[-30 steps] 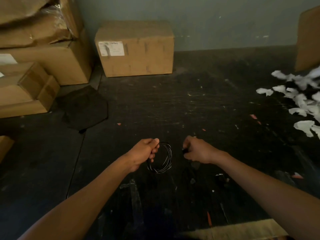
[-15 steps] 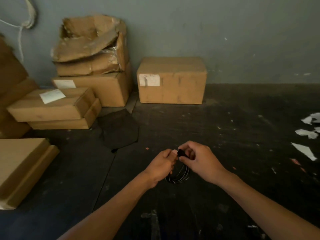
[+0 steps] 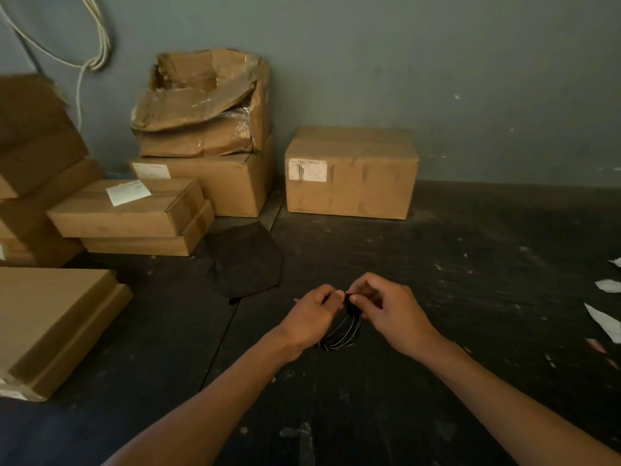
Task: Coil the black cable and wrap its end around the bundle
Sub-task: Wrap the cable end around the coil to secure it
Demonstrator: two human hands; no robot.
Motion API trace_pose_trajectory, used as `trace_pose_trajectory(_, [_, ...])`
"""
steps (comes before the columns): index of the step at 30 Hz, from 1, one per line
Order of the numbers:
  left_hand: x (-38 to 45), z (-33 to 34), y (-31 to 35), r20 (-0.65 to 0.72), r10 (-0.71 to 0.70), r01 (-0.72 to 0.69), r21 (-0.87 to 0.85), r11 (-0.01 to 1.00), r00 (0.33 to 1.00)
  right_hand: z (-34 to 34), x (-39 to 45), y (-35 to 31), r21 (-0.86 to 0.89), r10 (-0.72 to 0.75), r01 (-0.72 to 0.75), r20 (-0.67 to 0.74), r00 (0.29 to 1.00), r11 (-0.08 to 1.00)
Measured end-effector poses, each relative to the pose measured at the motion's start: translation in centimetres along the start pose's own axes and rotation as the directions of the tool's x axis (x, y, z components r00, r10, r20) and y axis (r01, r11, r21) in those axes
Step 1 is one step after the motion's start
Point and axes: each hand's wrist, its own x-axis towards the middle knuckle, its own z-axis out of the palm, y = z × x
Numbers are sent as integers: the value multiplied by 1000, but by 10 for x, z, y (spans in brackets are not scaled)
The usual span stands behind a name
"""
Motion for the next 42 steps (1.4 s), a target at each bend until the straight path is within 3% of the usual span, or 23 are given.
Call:
trace_pose_trajectory(9, [11,-15,-1,-53,-209,172,-395,902,976,-2,-4,-6,49,-150,151,-21,989,987])
trace_pose_trajectory(12, [10,-20,-1,-82,-181,141,-354,925,980,-2,-7,-5,137,-74,65,57,996,988])
trace_pose_trajectory(16, [8,-15,5,-135,-84,56,-194,979,987,8,-6,-13,330,193,-216,102,976,919])
trace_pose_trajectory(20, [4,-10,12,-137,13,-25,-84,996,990,16,3,-17,584,459,-436,118,880,685])
trace_pose_trajectory(23, [1,-8,15,-153,71,-77,-30,997,986,17,5,-18,695,569,-526,202,797,491])
trace_pose_trajectory(31, [1,-8,19,-159,104,-103,10,995,982,14,3,-19,737,615,-616,356,704,279])
trace_pose_trajectory(38, [5,-1,17,-177,80,-92,-64,994,981,14,-1,-16,732,578,-610,368,728,303])
trace_pose_trajectory(42, [7,3,11,-220,43,-67,-104,992,975,18,-6,-13,716,584,-641,404,704,278])
